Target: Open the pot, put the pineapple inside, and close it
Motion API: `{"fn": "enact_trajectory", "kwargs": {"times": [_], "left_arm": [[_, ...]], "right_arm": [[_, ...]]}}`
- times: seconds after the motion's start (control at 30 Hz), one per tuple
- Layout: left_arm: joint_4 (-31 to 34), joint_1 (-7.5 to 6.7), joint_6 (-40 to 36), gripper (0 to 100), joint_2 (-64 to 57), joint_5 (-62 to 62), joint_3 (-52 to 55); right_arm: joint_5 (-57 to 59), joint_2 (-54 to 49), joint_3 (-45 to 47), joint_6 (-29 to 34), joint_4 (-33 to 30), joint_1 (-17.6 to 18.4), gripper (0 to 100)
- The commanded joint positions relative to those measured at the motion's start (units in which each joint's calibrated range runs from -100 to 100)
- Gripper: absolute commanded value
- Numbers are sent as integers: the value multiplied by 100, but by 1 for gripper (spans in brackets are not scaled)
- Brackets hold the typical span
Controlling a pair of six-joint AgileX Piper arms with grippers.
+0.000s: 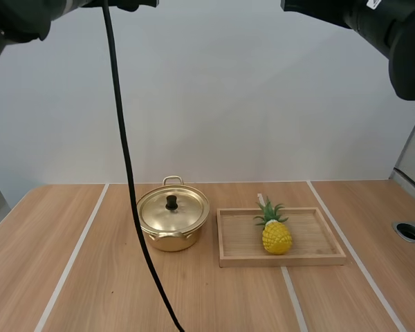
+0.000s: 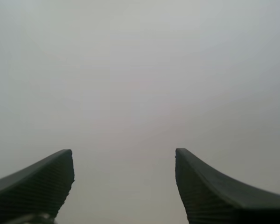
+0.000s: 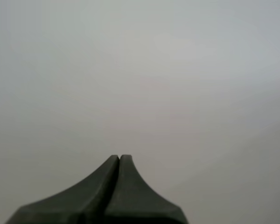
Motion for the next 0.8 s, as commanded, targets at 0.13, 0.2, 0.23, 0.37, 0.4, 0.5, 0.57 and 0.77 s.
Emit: {"fn": "enact_trajectory", "kwargs": {"times": [0.13, 0.2, 0.23, 0.37, 0.4, 0.5, 0.57, 0.77], "left_arm": [[-154, -41, -57, 100, 609, 1083, -47], [-188, -41, -57, 100, 763, 1527, -47], [-197, -41, -57, 100, 819, 1744, -47], [-374, -41, -48, 100, 1063, 2728, -47], [-415, -41, -48, 100, 1120, 2919, -47], [-661, -41, 62, 100, 1272, 3339, -47], [-819, -41, 145, 100, 1378, 3584, -22], [-944, -41, 167, 100, 1732, 4174, 177]], "right_arm": [[556, -37, -37, -43, -13, -17, 0], [696, -37, -37, -43, -13, -17, 0], [759, -37, -37, -43, -13, -17, 0], [856, -37, -37, -43, -13, -17, 0], [874, -37, -37, -43, -13, -17, 0], [940, -37, -37, -43, -13, -17, 0], [992, -37, -37, -43, -13, -17, 0], [1204, -37, -37, -43, -13, -17, 0]]}}
